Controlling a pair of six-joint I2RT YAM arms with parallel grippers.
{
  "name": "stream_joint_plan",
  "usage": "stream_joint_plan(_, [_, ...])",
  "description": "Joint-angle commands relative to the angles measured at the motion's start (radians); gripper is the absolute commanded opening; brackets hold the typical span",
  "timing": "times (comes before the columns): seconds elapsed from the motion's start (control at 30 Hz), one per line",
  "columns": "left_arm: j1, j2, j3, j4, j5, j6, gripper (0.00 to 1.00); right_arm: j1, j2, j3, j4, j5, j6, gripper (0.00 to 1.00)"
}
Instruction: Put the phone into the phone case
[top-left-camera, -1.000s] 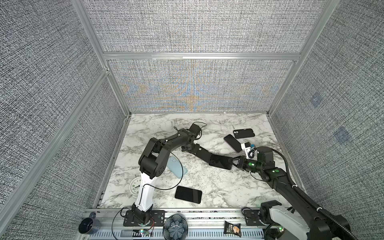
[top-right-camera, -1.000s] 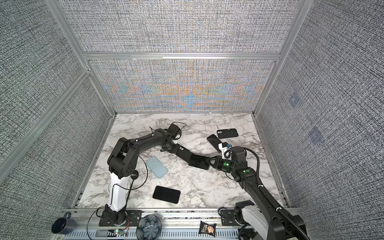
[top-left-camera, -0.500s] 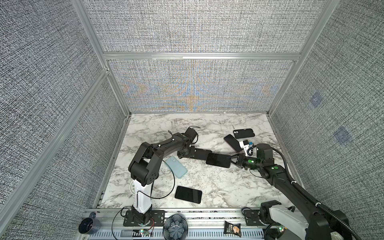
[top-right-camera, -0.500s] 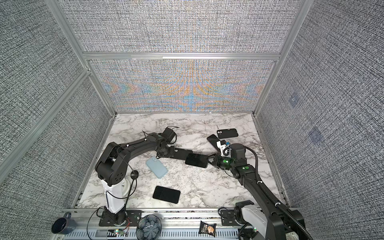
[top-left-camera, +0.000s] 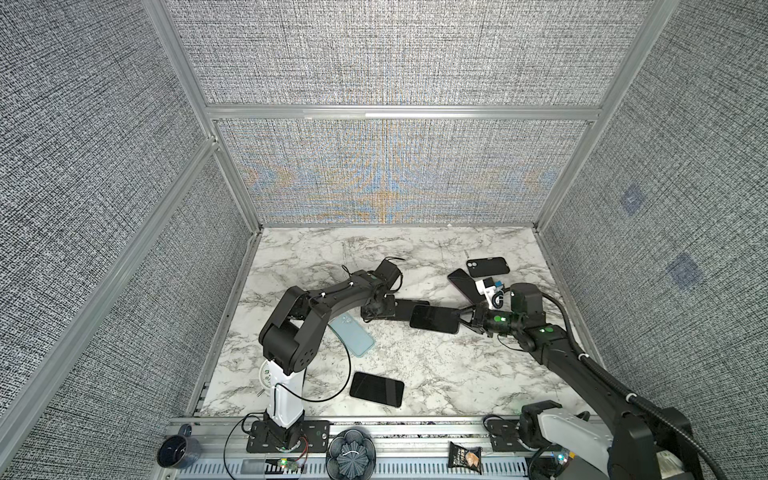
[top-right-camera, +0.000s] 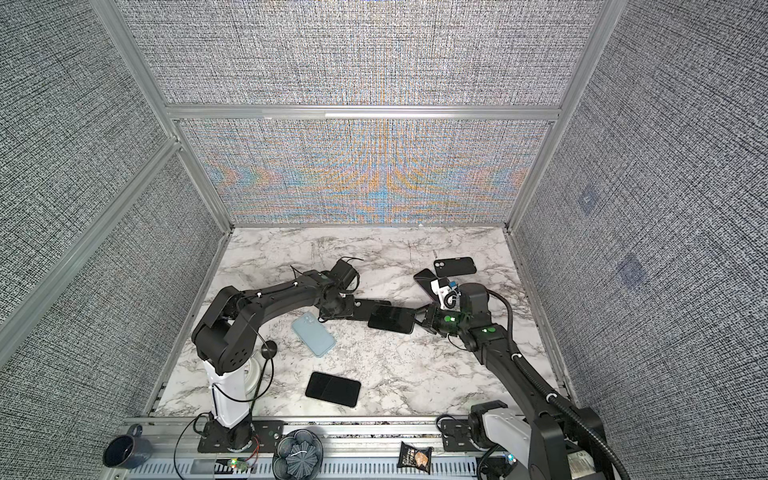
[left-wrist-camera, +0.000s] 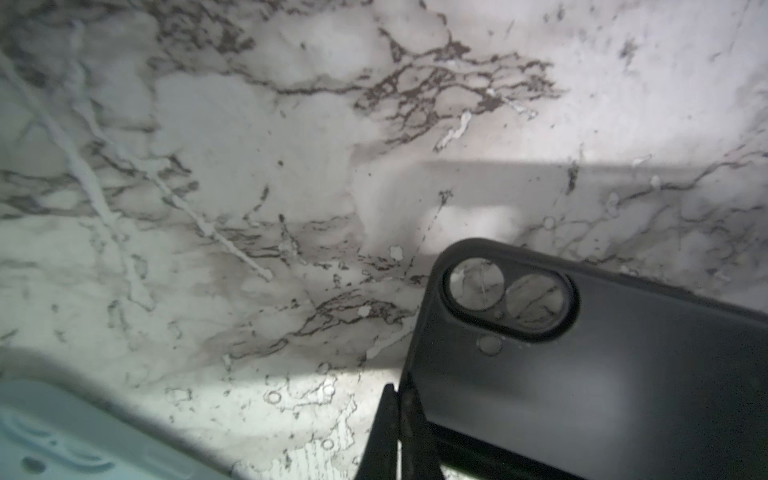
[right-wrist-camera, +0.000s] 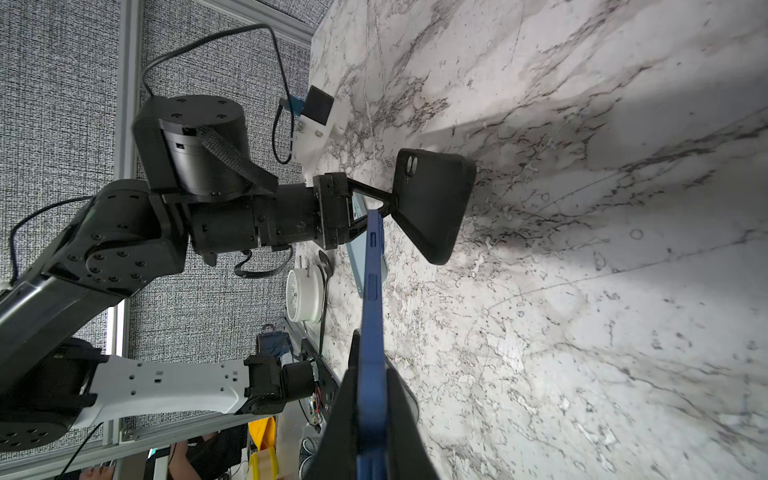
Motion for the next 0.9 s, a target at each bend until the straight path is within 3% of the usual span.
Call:
stream_joint_plan(0.0, [0.0, -0.011, -0.017, 0.046, 0.033, -0.028, 0.06, 0.002, 0.032, 0.022, 0.022, -0.026, -0.027, 0.0])
stream_joint_plan(0.87, [0.001, -0.047, -0.118, 0.229, 0.244, -0.076, 0.22, 0.001, 0.209, 0.165, -0.106, 0.001, -0.136, 0.0])
